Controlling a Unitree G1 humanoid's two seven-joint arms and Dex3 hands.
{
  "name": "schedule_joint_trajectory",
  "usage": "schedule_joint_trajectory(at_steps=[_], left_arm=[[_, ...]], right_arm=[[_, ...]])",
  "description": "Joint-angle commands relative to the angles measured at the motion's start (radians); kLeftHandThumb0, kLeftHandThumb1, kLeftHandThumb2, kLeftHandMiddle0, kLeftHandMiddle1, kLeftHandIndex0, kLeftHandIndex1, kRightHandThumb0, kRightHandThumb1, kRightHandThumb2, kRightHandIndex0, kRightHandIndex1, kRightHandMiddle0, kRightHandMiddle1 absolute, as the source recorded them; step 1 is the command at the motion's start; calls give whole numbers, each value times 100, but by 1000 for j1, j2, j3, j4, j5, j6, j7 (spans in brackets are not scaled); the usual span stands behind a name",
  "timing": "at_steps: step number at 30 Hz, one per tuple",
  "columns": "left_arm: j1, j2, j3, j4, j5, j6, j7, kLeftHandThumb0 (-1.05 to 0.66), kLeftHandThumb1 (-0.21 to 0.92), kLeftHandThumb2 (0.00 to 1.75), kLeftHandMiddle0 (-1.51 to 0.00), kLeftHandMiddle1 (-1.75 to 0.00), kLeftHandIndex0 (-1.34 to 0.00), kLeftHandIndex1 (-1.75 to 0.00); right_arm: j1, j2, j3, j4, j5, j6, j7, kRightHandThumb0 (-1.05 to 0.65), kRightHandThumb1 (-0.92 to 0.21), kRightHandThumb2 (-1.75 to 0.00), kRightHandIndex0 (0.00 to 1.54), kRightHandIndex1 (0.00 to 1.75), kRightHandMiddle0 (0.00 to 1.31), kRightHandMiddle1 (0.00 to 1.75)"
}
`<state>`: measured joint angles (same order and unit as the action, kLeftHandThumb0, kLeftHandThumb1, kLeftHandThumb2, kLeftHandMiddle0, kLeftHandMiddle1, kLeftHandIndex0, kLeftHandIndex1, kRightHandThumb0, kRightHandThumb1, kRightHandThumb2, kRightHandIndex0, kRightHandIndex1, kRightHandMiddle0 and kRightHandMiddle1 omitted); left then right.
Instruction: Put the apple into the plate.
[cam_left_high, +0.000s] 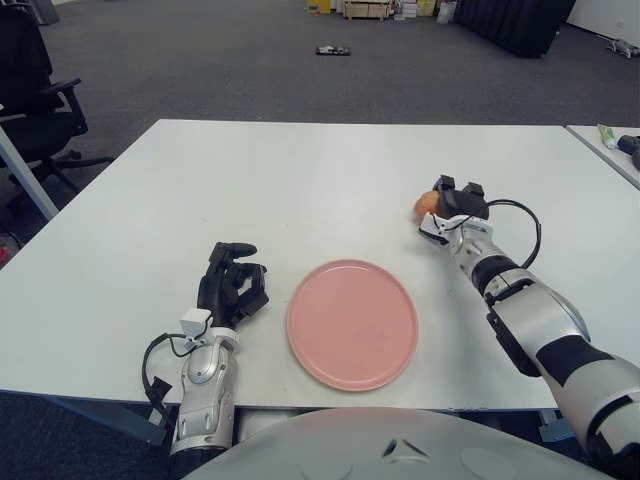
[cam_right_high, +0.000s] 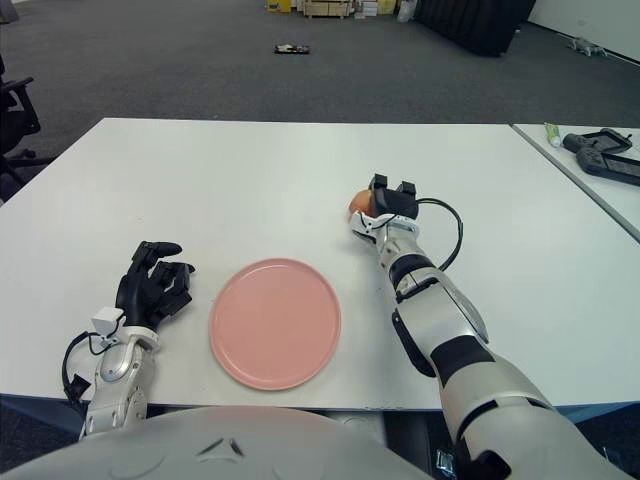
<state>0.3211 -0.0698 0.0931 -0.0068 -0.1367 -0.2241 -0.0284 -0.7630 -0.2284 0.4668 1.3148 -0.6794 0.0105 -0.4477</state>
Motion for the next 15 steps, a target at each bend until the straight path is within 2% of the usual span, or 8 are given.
schedule_joint_trajectory(at_steps=[1, 6, 9, 15], left_arm=[[8, 2, -2, 8, -3, 26, -3, -1, 55, 101, -41, -165, -32, -175], [5, 2, -1, 13, -7, 26, -3, 0, 55, 100, -44, -159, -33, -175], [5, 1, 0, 13, -7, 26, -2, 0, 55, 99, -45, -157, -33, -175], [3, 1, 0, 17, -7, 22, -3, 0, 54, 100, -46, -157, -33, -175]], right_arm=[[24, 4, 12, 7, -2, -11, 4, -4, -38, -117, 59, 153, 37, 174], [25, 8, 12, 3, 1, -13, -27, -1, -19, -144, 74, 166, 47, 175], [26, 9, 12, 3, 1, -9, -42, -1, -12, -153, 80, 167, 52, 175], [28, 16, 6, -2, 10, -11, -60, 0, -8, -157, 83, 167, 54, 175]])
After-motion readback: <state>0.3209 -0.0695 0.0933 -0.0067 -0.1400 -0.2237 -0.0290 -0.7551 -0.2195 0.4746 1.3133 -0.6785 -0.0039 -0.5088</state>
